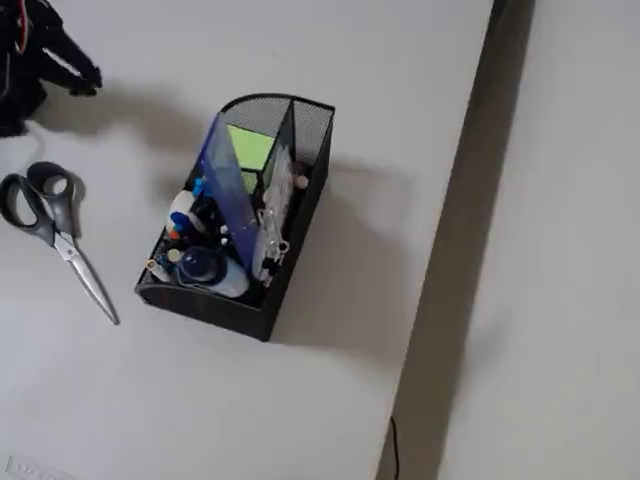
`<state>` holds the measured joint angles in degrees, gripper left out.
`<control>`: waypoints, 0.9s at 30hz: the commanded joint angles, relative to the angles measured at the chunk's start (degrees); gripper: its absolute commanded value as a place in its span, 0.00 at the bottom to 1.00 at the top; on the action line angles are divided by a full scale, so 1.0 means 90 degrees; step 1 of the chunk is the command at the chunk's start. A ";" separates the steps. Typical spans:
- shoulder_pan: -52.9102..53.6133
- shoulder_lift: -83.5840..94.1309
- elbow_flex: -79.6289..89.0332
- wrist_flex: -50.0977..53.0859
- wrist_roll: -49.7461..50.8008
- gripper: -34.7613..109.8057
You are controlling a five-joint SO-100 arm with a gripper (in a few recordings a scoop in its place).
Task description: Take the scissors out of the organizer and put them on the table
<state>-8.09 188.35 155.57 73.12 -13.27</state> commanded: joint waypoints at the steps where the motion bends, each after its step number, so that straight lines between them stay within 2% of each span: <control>1: -0.0254 0.0029 0.0615 0.0137 0.0234 0.24; 5: -0.0137 0.0029 0.1611 0.0107 0.0156 0.24; 11: 0.0254 0.0020 0.1621 0.0137 0.0264 0.24; 27: 0.0225 0.0020 0.1621 0.0137 0.0234 0.24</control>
<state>-6.77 188.70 168.93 72.86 -11.43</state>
